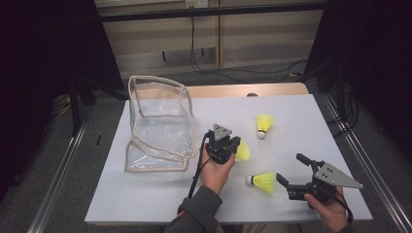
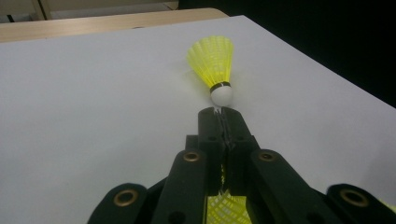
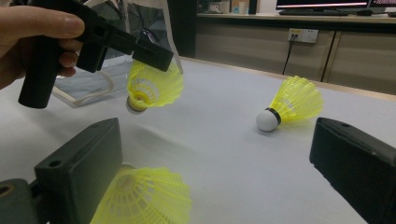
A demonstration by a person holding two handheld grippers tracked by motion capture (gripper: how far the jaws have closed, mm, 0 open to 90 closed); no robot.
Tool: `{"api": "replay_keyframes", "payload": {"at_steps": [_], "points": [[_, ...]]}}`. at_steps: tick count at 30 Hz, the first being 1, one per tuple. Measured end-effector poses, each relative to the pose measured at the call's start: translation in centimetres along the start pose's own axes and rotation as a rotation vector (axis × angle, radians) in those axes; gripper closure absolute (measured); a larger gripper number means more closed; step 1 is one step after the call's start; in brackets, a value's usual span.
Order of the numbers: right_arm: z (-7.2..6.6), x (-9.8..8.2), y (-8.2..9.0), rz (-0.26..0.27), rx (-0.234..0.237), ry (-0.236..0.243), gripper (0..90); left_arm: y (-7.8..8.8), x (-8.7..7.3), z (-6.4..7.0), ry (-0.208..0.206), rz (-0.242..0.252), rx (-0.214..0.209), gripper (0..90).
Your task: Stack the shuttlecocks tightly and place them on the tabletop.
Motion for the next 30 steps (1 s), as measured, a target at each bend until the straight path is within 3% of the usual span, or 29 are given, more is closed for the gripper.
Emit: {"api": "replay_keyframes", "payload": {"at_steps": [5,14,30], "points": [[0.0,0.0,0.0,0.001,0.001,-0.003,1.9,-0.7,0.4,-0.4,0.026,0.011,0.01,88.0],[0.0,0.0,0.0,0.001,0.001,-0.004,1.9,-1.6,0.7,-1.4,0.034,0.009,0.048,88.0],[0.1,0.0,0.0,0.001,0.0,0.0,1.9,-2.9,2.0,-2.9,0.066,0.016,0.078,87.8]]}}
Point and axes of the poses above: each handheld gripper's, and its own axes: y roughly backward along the jaws, x roughly out of its top, z roughly to its right, the point moved 2 cm from there along -y, roughly forward along the jaws, and after that the axes turned 1 degree about y, right-handed, at the moved point
